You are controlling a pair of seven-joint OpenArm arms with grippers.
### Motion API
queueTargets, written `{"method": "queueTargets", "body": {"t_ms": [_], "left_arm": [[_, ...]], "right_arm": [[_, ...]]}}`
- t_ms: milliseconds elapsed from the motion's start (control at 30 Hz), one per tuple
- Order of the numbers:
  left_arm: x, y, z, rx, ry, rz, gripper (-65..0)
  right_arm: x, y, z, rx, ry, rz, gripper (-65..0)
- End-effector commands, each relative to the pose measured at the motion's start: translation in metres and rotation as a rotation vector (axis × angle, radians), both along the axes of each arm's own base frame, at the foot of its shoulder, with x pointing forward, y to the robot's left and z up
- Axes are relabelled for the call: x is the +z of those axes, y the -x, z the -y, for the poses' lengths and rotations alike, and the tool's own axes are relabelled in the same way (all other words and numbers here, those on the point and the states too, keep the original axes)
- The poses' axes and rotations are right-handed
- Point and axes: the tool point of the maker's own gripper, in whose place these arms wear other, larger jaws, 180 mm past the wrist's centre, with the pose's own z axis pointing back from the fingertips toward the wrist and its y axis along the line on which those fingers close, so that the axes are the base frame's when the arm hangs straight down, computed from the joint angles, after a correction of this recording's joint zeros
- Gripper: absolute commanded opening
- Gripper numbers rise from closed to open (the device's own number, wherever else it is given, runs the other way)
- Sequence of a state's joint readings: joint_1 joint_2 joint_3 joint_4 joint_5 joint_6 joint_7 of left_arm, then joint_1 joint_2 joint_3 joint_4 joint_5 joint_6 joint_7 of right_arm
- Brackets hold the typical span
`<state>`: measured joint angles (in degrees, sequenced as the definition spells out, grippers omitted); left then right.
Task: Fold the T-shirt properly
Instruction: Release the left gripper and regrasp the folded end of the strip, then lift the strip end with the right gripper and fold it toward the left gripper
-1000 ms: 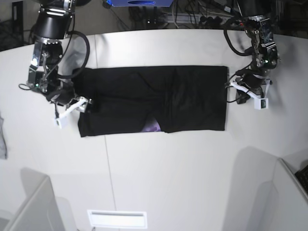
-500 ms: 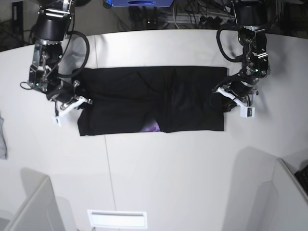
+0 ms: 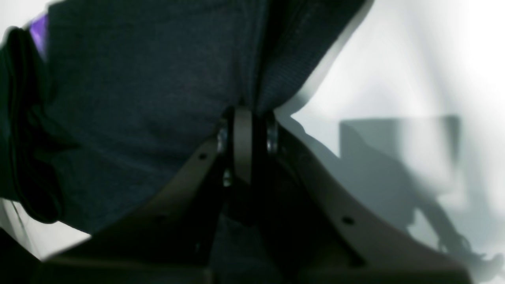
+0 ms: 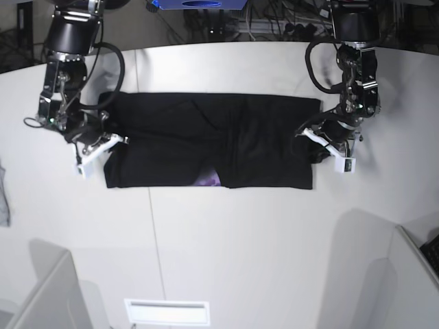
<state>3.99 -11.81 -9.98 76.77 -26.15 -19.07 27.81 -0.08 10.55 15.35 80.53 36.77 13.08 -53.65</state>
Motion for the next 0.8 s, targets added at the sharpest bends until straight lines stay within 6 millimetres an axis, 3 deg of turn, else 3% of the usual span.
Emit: {"method": "queueTargets", "body": {"t_ms": [0, 300, 767], "left_arm": [[-0.004, 0.004, 0.001, -0.022, -0.023, -0.035, -65.0], [-0.008, 0.006, 0.02, -0.077, -0.019, -0.042, -65.0], [0.001, -0.005, 0.016, -0.077, -0.031, -0.019, -65.0]], "right_arm": [[0.019, -0.015, 0.004, -0.009, 0.011, 0.065, -65.0], [0.06, -0.017, -0.012, 0.04, 0.031, 0.137, -65.0], [0.108, -0.009, -0.066, 0.117, -0.032, 0.224, -65.0]]}}
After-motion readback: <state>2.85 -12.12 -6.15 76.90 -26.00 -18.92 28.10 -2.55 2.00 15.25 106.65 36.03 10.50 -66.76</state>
